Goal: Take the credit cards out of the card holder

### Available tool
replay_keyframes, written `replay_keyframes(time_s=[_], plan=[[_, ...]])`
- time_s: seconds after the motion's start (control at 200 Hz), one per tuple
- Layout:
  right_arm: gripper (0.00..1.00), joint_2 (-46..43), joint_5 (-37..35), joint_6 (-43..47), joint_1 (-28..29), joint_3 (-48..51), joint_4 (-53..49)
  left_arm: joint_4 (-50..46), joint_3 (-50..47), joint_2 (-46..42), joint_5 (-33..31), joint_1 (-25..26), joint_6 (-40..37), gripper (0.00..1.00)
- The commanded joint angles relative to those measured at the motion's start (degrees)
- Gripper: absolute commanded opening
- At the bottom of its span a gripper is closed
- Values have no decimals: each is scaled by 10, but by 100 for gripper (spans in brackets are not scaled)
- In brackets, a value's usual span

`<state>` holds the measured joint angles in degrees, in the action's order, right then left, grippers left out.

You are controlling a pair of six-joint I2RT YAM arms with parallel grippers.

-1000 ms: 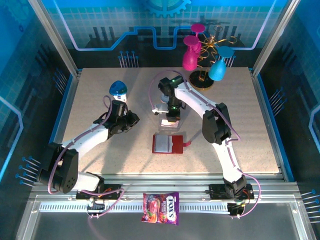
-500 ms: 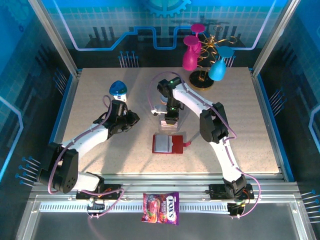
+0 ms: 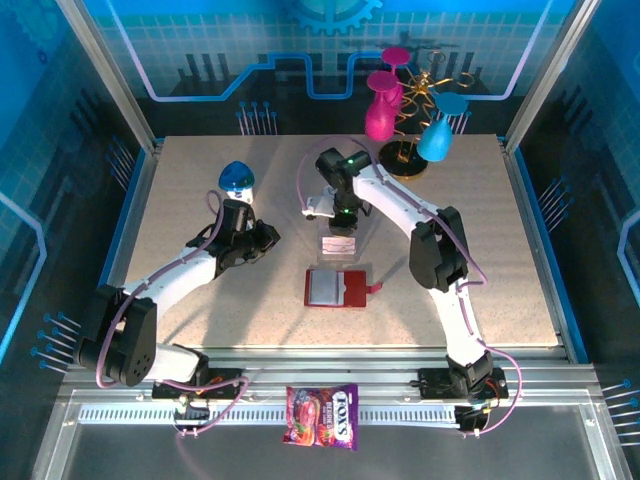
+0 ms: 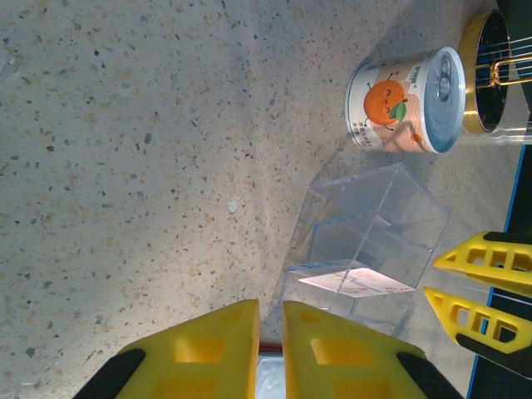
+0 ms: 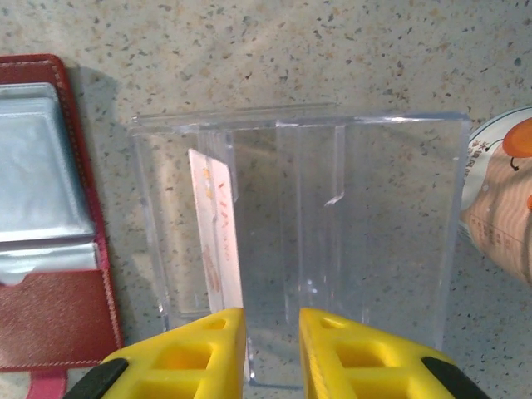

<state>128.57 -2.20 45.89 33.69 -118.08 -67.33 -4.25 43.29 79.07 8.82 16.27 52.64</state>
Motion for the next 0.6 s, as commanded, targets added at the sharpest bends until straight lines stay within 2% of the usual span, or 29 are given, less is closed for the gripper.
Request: replay_keyframes(time_s=[0.0, 0.39, 0.59], plan=[[25, -9, -10, -9, -2, 13, 26, 6, -1, 4, 8, -6, 8, 16], [25, -3, 4, -12, -1, 65, 59, 9, -2, 5, 8, -6, 11, 17], [33, -9, 7, -12, 0, 75, 66, 9, -1, 8, 10, -6, 12, 17]])
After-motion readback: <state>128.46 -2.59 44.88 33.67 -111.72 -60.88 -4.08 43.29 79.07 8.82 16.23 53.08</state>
